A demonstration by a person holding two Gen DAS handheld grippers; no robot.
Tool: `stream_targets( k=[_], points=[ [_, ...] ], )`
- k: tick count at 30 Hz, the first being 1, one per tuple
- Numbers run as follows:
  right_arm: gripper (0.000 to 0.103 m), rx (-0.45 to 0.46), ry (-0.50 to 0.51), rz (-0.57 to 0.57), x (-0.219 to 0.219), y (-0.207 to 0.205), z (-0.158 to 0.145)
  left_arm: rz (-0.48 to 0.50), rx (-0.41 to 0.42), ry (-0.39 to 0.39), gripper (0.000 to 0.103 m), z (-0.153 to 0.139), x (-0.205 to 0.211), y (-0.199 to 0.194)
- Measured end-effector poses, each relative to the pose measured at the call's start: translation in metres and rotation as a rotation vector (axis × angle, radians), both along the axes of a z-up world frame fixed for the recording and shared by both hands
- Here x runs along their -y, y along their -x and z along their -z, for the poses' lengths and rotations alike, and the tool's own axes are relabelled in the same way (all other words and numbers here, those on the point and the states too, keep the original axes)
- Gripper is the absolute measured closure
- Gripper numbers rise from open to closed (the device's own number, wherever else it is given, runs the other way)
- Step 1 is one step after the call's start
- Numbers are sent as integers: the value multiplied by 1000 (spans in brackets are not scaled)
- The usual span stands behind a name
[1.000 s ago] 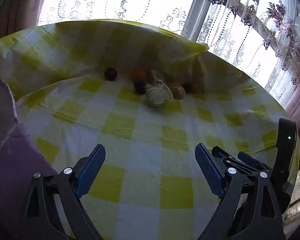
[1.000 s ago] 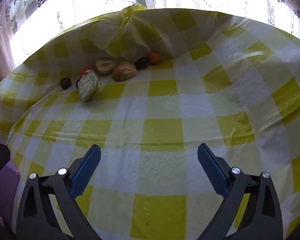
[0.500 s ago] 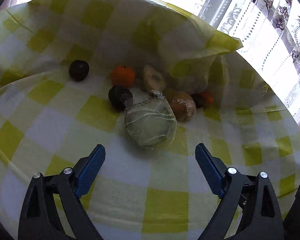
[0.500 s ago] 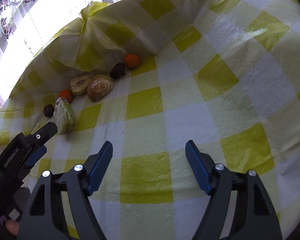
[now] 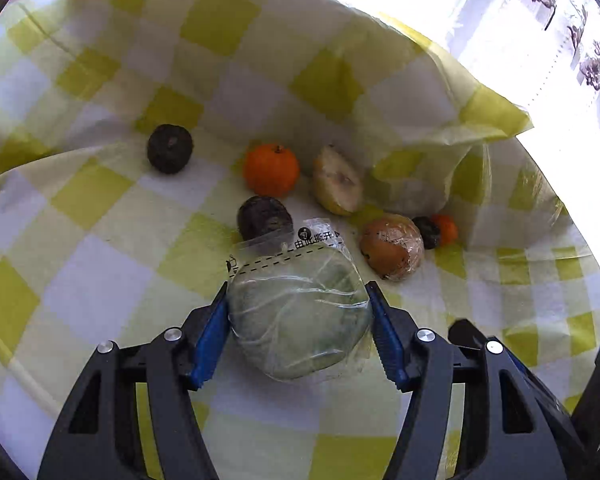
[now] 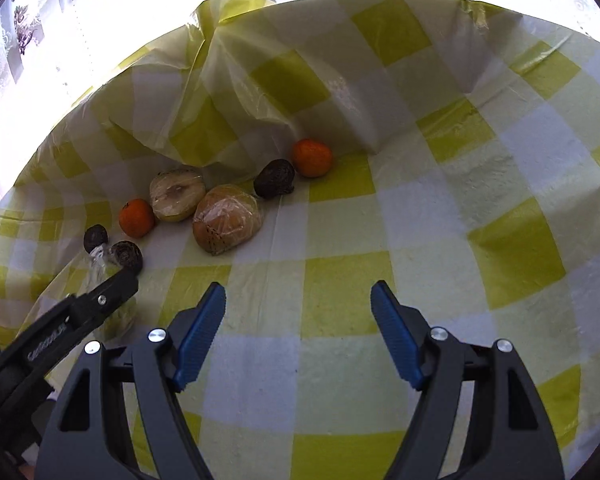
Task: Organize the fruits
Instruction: 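Grasp the second wrapped cabbage with the left tool while the right grasps the wrapped onion, then lift the cabbage and onion and carry both toward the box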
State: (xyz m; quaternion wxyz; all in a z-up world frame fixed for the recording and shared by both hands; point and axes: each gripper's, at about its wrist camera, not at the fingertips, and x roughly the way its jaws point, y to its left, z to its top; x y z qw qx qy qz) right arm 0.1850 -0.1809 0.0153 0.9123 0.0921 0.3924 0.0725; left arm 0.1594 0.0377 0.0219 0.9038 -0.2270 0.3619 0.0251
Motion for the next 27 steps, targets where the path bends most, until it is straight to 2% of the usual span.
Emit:
stream_targets(
  k=[5, 8, 11, 14, 16, 17, 21, 23, 27],
  points=[
    [28, -50, 87, -182, -52, -51, 3, -47, -9, 34, 41, 3, -30, 45],
    [27, -85, 127, -210, -70, -78, 7, -43, -11, 45, 41, 5, -38, 58],
    [27, -89, 164, -220, -80, -97, 8, -16, -17, 31, 41, 6, -33, 55],
    [27, -92, 216, -244, -91, -105, 8, 21, -8, -27, 41, 5, -21, 52],
    [33, -83, 244, -258, -97, -104, 7, 34, 3, -50, 41, 3, -16, 52],
    [38, -75, 238, -272, -99, -103, 6, 34, 1, -46, 41, 4, -16, 52],
    [39, -41, 279, -242, -101, -94, 2, 23, 1, -30, 41, 5, -21, 53],
    [39, -20, 259, -212, -95, -88, -3, 25, 9, -30, 41, 5, -21, 54],
    [39, -25, 120, -130, -67, -73, -8, 26, 2, -6, 41, 7, -28, 54]
  ],
)
